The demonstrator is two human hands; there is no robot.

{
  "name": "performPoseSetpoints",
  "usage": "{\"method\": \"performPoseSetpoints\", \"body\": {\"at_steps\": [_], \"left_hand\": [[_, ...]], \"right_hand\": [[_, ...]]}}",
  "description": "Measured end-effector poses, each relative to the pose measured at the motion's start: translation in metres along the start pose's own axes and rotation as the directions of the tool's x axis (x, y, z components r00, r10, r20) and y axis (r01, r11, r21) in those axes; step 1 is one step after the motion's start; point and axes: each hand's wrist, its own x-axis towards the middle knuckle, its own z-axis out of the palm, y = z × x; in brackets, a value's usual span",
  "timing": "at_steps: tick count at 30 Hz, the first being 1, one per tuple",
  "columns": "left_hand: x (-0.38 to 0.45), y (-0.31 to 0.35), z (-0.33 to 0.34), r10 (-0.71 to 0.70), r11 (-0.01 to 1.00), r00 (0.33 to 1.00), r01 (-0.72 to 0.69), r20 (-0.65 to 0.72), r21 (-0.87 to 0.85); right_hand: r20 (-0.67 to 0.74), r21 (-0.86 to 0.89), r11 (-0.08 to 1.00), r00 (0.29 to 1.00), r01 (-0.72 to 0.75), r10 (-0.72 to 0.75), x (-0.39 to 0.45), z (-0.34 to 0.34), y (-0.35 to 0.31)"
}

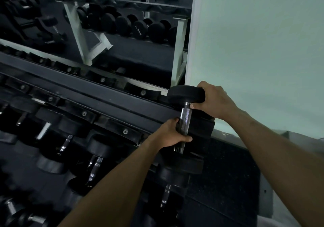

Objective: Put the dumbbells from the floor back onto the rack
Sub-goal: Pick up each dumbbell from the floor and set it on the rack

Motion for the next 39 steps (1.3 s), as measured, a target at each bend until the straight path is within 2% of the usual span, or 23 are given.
{"method": "performPoseSetpoints", "body": {"at_steps": [6,10,14,16,18,25,31,35,39], "left_hand": [[-0.025,-0.004,-0.015,0.019,0.999,0.997,-0.017,-0.071,0.029],[-0.059,-0.012,-0.038,0.016,0.997,0.987,-0.003,-0.158,0.081],[-0.108,-0.032,-0.072,0.018,0.986,0.961,0.028,-0.277,0.162],[-0.137,-0.051,-0.087,-0.004,0.981,0.936,0.072,-0.353,0.181],[-0.168,-0.075,-0.100,-0.087,0.969,0.903,0.175,-0.422,0.175],[-0.285,-0.187,-0.122,-0.355,0.894,0.723,0.448,-0.592,0.011],[-0.381,-0.293,-0.116,-0.501,0.828,0.605,0.542,-0.619,-0.141],[-0.437,-0.367,-0.118,-0.562,0.800,0.552,0.553,-0.616,-0.234],[-0.475,-0.441,-0.117,-0.627,0.764,0.537,0.565,-0.564,-0.312]], "right_hand": [[0.061,-0.177,0.981,0.995,0.083,-0.073,-0.002,-0.008,-0.030],[0.082,-0.225,0.951,0.976,0.213,-0.200,0.000,-0.011,-0.073],[0.164,-0.280,0.883,0.925,0.377,-0.343,0.003,0.004,-0.133],[0.236,-0.280,0.843,0.884,0.460,-0.404,0.002,0.021,-0.166],[0.317,-0.266,0.799,0.832,0.539,-0.455,-0.002,0.043,-0.201],[0.527,-0.165,0.645,0.620,0.746,-0.581,-0.048,0.151,-0.328],[0.676,-0.092,0.505,0.427,0.858,-0.601,-0.111,0.257,-0.430],[0.734,-0.059,0.440,0.338,0.896,-0.590,-0.154,0.328,-0.496],[0.793,-0.041,0.402,0.275,0.915,-0.544,-0.185,0.402,-0.548]]}}
